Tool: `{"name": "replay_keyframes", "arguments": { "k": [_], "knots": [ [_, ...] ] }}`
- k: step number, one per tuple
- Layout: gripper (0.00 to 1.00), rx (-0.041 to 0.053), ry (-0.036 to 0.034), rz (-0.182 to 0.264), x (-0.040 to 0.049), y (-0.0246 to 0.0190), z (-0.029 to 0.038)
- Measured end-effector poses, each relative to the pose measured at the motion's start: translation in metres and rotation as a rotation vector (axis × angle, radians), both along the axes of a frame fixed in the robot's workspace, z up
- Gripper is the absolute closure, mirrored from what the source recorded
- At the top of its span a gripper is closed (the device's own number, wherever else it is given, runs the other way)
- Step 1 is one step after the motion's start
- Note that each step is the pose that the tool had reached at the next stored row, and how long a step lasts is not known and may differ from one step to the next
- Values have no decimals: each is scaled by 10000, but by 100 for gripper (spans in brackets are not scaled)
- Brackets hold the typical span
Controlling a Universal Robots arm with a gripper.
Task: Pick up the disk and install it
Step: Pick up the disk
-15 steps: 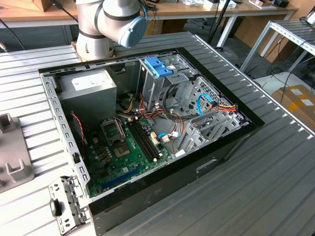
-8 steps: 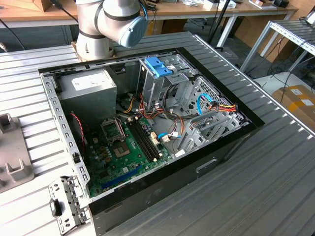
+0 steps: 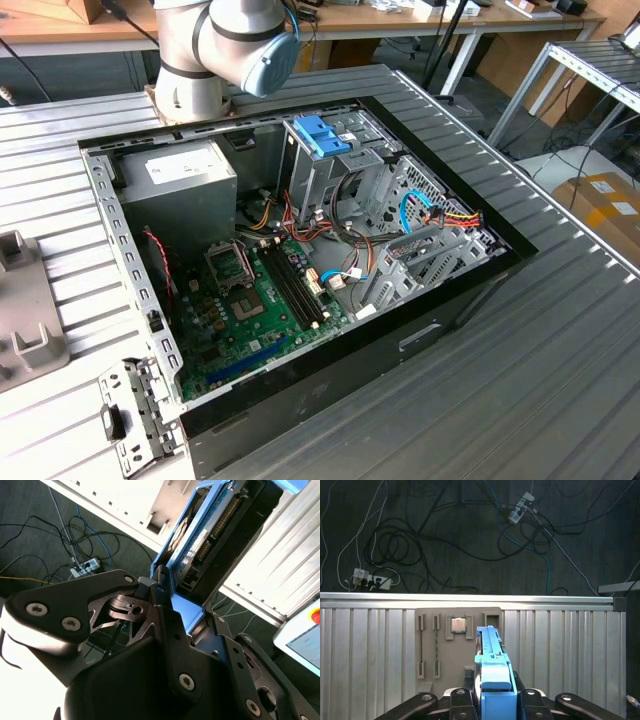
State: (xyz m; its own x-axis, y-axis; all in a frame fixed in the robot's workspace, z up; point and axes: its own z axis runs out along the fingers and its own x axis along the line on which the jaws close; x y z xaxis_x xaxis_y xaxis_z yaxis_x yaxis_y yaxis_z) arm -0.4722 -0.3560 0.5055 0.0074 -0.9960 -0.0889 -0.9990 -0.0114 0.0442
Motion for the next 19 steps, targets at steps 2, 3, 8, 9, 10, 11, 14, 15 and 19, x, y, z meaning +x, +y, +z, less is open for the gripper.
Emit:
{"name": "replay_keyframes", "arguments": {
  "k": [2, 3, 8, 9, 10, 11, 14, 15, 19],
  "knots": [
    [63, 0, -1, 0, 12, 0, 0],
    [63, 0, 0, 0, 17, 0, 0],
    [63, 0, -1, 0, 56, 0, 0],
    [63, 0, -1, 0, 60, 0, 0],
    [63, 0, 0, 0, 65, 0, 0],
    [63, 0, 0, 0, 73, 0, 0],
    [63, 0, -1, 0, 90, 0, 0],
    [63, 0, -1, 0, 94, 0, 0],
    [63, 1, -1, 0, 113, 0, 0]
  ]
}}
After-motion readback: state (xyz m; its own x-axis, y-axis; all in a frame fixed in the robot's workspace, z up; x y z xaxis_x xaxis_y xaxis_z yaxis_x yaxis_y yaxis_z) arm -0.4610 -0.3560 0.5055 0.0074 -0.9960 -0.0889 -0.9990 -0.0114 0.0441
